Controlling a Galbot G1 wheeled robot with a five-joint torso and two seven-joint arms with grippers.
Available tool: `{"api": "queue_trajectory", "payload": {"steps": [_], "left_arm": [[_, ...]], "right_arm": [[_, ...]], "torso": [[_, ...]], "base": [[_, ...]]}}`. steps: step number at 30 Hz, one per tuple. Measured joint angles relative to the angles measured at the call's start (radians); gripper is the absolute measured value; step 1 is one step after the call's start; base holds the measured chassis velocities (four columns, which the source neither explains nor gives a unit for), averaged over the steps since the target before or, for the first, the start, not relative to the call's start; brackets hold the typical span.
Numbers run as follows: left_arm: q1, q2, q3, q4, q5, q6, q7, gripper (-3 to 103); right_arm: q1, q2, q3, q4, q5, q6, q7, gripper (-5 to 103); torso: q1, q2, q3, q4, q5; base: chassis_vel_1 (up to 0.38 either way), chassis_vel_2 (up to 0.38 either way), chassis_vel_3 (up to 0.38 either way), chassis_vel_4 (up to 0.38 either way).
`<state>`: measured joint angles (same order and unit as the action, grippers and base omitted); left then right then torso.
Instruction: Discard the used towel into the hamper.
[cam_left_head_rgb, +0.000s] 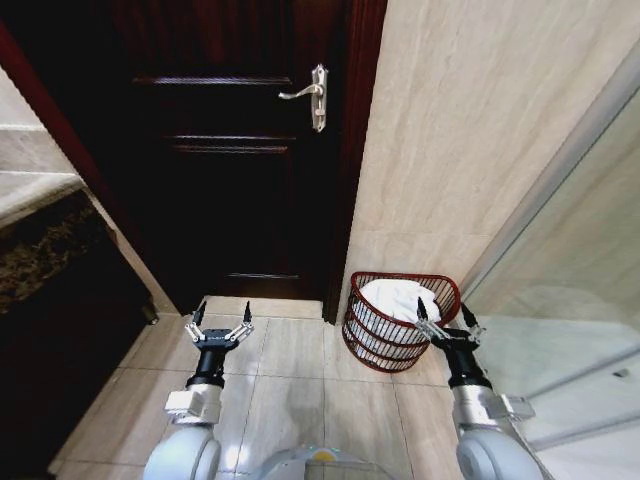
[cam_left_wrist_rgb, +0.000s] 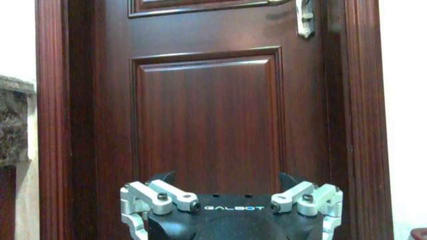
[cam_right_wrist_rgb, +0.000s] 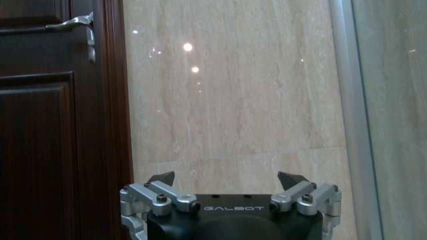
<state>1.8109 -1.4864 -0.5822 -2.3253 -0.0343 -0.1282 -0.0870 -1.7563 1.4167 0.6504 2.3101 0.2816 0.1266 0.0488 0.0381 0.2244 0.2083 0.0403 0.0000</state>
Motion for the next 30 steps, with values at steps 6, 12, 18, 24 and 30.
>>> {"api": "queue_trajectory", "payload": {"steps": [6,12,18,24,30], "left_arm": [[0.003,0.002,-0.003,-0.003,-0.002,-0.012,0.0,100],[0.005,0.003,-0.001,-0.007,-0.002,-0.015,0.0,100],[0.007,0.005,0.001,-0.012,-0.001,-0.017,0.001,100],[0.01,0.012,-0.002,-0.017,-0.006,-0.017,0.001,100],[0.011,0.013,-0.003,-0.017,-0.007,-0.018,0.002,100]], "right_arm": [[-0.004,0.003,-0.001,0.01,-0.002,0.0,0.004,100],[-0.006,0.005,-0.001,0.014,-0.003,0.0,0.009,100],[-0.014,0.008,0.001,0.018,-0.003,0.002,0.009,100],[-0.02,0.016,0.001,0.018,-0.003,0.01,0.009,100],[-0.02,0.019,0.003,0.018,-0.005,0.011,0.008,100]], "torso": [[0.006,0.021,0.016,0.0,0.0],[0.011,0.038,0.027,0.0,0.0],[0.017,0.057,0.04,0.0,0.0],[0.022,0.078,0.055,0.0,0.0],[0.029,0.097,0.068,0.0,0.0]], "base": [[0.0,0.0,0.0,0.0],[0.0,0.0,0.0,0.0],[0.0,0.0,0.0,0.0],[0.0,0.0,0.0,0.0],[0.0,0.0,0.0,0.0]]}}
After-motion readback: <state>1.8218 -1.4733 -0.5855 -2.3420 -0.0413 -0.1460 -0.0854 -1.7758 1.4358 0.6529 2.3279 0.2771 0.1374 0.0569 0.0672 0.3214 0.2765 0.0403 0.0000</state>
